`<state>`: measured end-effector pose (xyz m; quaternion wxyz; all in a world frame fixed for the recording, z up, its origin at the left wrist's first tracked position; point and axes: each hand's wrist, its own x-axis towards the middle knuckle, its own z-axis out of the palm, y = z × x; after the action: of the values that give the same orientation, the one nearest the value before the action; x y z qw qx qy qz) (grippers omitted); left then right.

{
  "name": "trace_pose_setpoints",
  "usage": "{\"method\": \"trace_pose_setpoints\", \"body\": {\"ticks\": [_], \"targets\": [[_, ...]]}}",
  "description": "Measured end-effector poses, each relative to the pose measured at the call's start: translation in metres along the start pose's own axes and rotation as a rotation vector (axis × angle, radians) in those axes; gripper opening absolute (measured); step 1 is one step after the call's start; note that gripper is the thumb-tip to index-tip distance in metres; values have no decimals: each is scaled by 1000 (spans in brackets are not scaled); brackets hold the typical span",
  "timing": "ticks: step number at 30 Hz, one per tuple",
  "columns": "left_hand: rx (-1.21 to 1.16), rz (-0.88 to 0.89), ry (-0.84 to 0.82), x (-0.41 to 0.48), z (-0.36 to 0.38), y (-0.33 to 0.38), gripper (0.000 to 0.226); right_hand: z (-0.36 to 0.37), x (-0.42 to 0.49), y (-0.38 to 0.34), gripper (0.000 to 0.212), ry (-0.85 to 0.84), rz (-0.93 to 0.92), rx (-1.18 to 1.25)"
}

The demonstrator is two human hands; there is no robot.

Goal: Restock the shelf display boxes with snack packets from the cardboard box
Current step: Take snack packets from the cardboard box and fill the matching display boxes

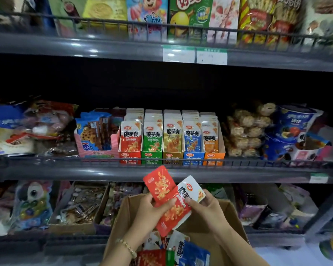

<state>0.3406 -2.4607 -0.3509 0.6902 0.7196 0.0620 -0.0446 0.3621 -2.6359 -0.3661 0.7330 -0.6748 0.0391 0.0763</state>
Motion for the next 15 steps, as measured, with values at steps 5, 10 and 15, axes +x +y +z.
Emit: {"method": "trace_pose_setpoints", "body": {"ticks": [5, 10, 15], "targets": [[-63, 13, 92, 3, 6, 8, 32, 8, 1, 3, 44, -55, 166, 275], [-63, 8, 50, 2, 8, 19, 31, 9, -1, -5, 48, -154, 177, 182], [84, 103, -2, 7, -14, 44, 33, -9, 5, -21, 49, -114, 119, 19]]}}
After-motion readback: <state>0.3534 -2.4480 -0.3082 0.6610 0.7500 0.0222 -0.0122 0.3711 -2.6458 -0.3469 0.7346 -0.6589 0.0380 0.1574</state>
